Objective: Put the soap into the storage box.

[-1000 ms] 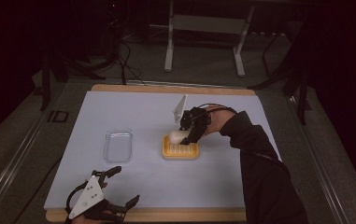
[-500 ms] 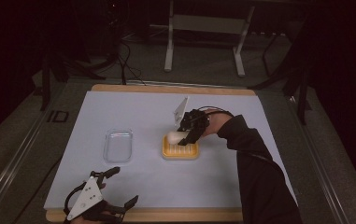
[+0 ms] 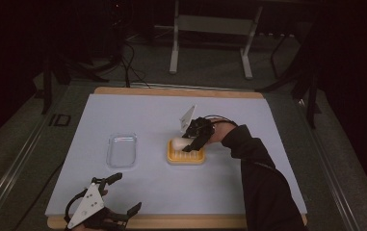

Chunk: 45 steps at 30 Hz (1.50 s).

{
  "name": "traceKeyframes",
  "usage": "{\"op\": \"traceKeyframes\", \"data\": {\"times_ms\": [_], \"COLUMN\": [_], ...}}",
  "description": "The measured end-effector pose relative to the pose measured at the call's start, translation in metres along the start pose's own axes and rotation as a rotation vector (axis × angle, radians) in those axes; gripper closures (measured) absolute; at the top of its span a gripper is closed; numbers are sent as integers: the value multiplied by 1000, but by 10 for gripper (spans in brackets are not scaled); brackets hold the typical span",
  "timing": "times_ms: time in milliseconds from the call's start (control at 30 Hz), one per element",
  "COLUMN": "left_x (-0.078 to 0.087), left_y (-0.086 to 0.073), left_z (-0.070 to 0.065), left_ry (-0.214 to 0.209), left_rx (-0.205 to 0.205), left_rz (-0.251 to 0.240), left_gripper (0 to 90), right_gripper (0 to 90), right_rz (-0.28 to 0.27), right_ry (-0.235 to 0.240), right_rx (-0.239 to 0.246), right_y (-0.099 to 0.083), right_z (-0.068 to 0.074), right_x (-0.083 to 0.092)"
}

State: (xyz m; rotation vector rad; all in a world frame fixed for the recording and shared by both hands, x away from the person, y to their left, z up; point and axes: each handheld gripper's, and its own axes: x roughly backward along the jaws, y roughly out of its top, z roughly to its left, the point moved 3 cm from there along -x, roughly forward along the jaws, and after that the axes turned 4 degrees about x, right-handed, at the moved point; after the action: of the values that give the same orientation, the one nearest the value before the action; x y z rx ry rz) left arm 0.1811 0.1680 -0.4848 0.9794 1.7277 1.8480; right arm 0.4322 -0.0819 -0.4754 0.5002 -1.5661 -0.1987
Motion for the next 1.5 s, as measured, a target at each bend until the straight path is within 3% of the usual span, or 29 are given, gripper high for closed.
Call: {"op": "traceKeyframes", "data": {"times_ms": [233,900,1133,1333,1500], "left_x": [0,0,0,-1,0], "left_y": [0,-1,-1,-1,-1], "left_z": [0,-1,-1,-1,-1], "left_ry": [0,-4,-4,-5,-6], "left_rx": [0,-9,-16,-19,-18], "left_rz": [1,8,12,16,15], "left_gripper": [11,11,11,11,11], "right_gripper": [496,495,473,455,437], "right_rz": [-12,47,43,14,25], "right_ry": [-7,-15,3,8,9], "right_rx": [-13,-48,-62,-77,-83], "right_y": [-5,-17,-14,-9,-5], "right_z": [2,1,1,-1,1], "right_x": [-15,-41,-42,-30,-21]}}
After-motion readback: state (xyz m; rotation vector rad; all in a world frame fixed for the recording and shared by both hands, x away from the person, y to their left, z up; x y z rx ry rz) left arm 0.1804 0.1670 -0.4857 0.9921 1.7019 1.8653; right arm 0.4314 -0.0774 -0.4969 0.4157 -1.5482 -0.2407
